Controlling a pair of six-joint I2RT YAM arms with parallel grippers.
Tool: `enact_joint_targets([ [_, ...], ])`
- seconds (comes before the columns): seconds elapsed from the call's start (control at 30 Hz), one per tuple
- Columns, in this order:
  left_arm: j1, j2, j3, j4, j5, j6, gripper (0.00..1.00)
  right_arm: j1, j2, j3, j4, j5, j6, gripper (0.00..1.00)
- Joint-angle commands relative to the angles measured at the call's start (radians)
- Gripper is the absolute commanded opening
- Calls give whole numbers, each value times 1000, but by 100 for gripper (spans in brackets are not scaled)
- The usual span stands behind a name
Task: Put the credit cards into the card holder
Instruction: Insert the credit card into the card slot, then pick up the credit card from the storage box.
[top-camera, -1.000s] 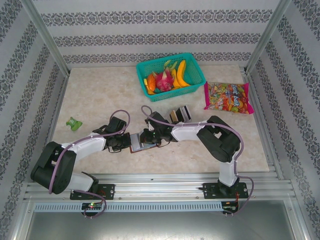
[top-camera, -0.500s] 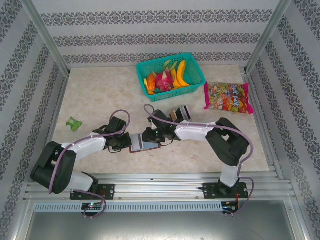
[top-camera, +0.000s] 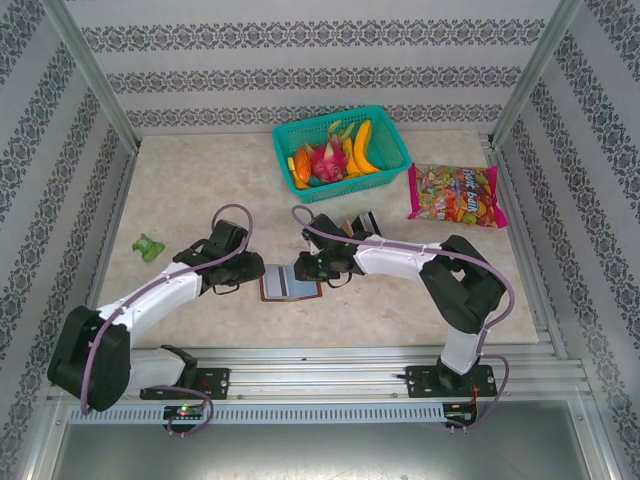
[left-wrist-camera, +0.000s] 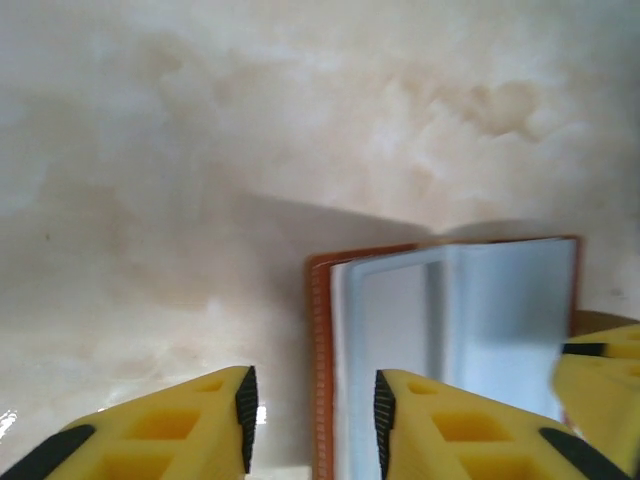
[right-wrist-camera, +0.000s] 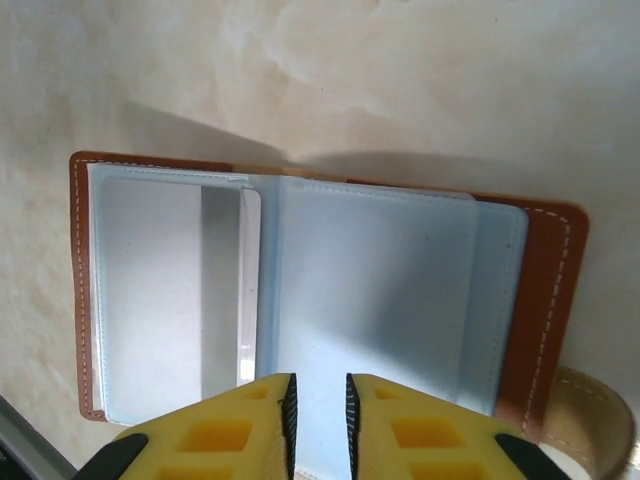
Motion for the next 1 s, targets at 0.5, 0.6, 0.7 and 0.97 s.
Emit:
enact_joint_targets([
  [0.5,-134,407,416,171,255,-174,54,-266,-278,36,-296,277,-267,31],
  [0.6,-155,533,500,229,305,-200,56,-314,-279,34,-308,296,-293,31],
  [0.7,-177,634,597,227,295,-216,57,-342,-262,56,-332,314,-336,33],
  [0.97,-181,781,701,230,280,-266,63,-349,-171,129,-368,322,-420,33],
])
